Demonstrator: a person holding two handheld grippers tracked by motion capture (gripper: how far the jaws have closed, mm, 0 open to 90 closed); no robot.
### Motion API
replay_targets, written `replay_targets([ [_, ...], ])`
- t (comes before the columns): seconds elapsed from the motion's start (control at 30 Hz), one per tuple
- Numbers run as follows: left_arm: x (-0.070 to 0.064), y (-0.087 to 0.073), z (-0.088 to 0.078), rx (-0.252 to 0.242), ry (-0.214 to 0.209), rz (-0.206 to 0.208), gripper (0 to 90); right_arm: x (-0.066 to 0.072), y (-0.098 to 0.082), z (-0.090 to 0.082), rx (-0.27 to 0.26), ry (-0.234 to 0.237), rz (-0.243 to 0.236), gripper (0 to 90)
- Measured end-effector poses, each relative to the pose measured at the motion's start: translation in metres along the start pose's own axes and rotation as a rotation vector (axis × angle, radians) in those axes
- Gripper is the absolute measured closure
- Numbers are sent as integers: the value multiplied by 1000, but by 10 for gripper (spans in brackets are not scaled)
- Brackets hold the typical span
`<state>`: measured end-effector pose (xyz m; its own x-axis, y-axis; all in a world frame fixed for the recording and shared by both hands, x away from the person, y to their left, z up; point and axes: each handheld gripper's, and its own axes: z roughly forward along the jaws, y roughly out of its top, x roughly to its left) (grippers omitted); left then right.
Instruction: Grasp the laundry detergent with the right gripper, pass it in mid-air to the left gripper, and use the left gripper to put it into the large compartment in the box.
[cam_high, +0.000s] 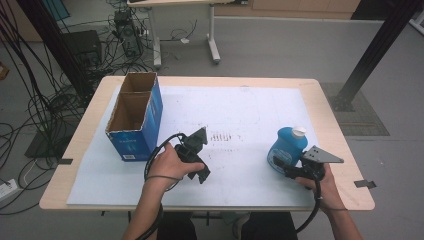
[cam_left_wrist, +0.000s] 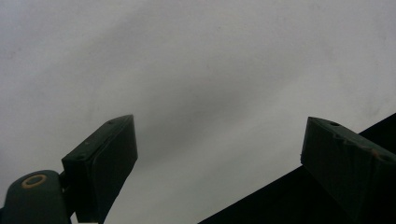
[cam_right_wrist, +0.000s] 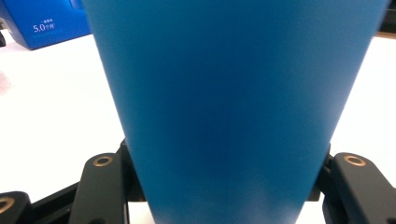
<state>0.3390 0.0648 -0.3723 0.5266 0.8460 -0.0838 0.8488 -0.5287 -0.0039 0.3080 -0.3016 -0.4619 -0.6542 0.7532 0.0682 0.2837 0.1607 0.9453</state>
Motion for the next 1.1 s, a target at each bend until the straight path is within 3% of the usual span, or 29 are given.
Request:
replay_targets([
  [0.63,-3,-3,-7,-14,9,-18,112,-1,-1,0,-7,7,-2,394],
  [1.1,4,0,-12,-29,13,-19,111,-1,-1,0,-11,7,1,393],
])
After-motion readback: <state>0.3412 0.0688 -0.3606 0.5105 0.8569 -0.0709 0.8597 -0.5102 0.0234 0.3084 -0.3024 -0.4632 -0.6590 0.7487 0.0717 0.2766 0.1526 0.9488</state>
